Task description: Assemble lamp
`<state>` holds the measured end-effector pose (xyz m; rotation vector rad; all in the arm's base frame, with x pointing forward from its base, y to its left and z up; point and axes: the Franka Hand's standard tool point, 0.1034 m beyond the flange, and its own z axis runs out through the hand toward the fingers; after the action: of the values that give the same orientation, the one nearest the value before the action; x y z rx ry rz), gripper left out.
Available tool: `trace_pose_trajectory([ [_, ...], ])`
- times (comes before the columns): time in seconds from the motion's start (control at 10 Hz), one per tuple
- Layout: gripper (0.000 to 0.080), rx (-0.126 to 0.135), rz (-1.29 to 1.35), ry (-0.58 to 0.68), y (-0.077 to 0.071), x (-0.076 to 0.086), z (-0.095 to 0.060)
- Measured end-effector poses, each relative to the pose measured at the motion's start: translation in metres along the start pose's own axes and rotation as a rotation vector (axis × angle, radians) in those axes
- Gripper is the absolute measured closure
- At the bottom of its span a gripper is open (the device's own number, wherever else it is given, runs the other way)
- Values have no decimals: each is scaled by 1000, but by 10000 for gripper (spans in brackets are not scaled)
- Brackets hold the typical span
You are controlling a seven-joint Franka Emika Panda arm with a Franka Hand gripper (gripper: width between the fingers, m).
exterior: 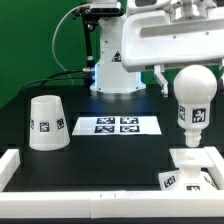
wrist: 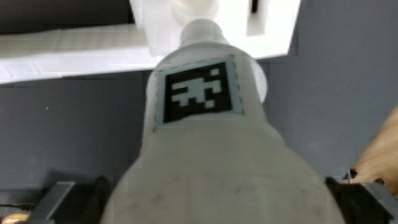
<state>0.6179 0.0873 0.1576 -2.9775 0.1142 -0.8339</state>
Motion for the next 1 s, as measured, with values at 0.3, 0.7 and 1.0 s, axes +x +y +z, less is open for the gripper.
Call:
trace_pose_trajectory([
  [0.3,223,-1,-7,-6,-1,-2,2],
  [0.7,223,-7,-42,-9,-3,-1,11],
  [1.0,223,-16,-50,-26,1,-10,21],
])
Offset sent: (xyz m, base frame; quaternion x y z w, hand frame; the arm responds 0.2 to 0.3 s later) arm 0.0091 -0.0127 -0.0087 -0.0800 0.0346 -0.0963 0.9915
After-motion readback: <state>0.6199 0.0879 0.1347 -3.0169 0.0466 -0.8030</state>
